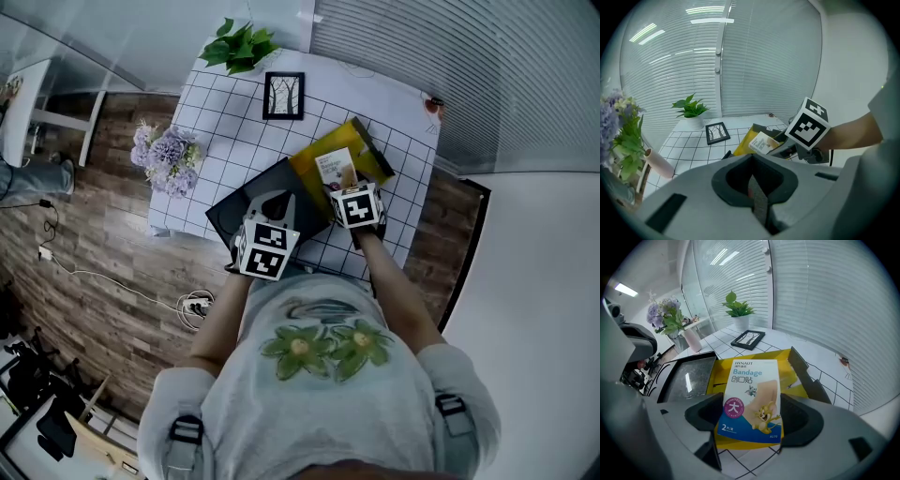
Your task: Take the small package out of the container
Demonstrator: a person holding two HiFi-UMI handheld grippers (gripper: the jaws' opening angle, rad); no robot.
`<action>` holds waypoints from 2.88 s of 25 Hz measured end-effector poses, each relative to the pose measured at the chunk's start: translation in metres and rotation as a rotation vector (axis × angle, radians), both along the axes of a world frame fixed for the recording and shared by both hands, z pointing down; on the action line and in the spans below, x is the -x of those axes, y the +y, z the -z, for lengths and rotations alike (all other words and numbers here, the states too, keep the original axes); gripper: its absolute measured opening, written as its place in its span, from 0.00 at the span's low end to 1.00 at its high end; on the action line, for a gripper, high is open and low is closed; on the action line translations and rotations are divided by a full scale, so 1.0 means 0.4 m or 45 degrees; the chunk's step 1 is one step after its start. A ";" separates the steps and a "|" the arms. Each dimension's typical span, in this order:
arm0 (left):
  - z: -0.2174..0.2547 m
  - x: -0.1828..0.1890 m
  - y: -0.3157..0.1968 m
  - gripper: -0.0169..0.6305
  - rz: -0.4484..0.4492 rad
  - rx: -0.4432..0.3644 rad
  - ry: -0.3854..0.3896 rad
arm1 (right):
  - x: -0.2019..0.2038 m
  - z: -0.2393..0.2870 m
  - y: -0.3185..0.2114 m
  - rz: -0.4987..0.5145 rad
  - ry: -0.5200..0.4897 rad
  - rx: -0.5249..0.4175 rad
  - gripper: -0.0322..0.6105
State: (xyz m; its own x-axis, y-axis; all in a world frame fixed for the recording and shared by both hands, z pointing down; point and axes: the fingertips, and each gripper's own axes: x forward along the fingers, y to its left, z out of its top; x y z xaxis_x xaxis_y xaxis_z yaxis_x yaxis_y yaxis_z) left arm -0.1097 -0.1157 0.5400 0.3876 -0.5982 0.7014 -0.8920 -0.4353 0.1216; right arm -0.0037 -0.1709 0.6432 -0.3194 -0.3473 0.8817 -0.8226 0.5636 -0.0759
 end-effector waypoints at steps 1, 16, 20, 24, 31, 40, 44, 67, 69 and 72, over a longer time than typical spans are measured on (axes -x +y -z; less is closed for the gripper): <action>0.000 -0.001 0.003 0.04 0.001 0.000 -0.003 | 0.001 0.004 0.001 0.008 -0.003 -0.006 0.62; 0.014 -0.021 0.037 0.04 0.020 -0.028 -0.031 | -0.005 0.050 0.022 0.070 -0.035 -0.075 0.62; 0.016 -0.024 0.053 0.04 0.024 -0.031 -0.039 | -0.004 0.063 0.027 0.084 -0.045 -0.105 0.62; 0.015 -0.027 0.069 0.04 0.033 -0.036 -0.047 | -0.006 0.090 0.038 0.085 -0.061 -0.145 0.62; 0.019 -0.036 0.096 0.04 0.040 -0.043 -0.059 | -0.011 0.152 0.060 0.088 -0.115 -0.235 0.62; 0.032 -0.071 0.117 0.04 0.030 -0.066 -0.076 | -0.041 0.223 0.089 0.084 -0.180 -0.325 0.62; 0.035 -0.082 0.126 0.04 0.032 -0.074 -0.080 | -0.050 0.251 0.099 0.084 -0.216 -0.360 0.62; 0.050 -0.150 0.221 0.04 0.063 -0.116 -0.109 | -0.102 0.433 0.211 0.141 -0.385 -0.558 0.62; 0.052 -0.156 0.232 0.04 0.066 -0.120 -0.110 | -0.107 0.448 0.224 0.144 -0.401 -0.572 0.62; 0.056 -0.165 0.247 0.04 0.074 -0.128 -0.109 | -0.114 0.470 0.242 0.152 -0.423 -0.599 0.62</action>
State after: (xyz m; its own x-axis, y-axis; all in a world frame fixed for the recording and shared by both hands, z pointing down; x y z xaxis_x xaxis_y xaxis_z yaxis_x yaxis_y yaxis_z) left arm -0.0437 -0.0169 0.5175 0.2913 -0.6867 0.6660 -0.9214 -0.3887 0.0022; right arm 0.0417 -0.0741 0.4550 -0.6130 -0.6218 0.4875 -0.7264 0.6863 -0.0380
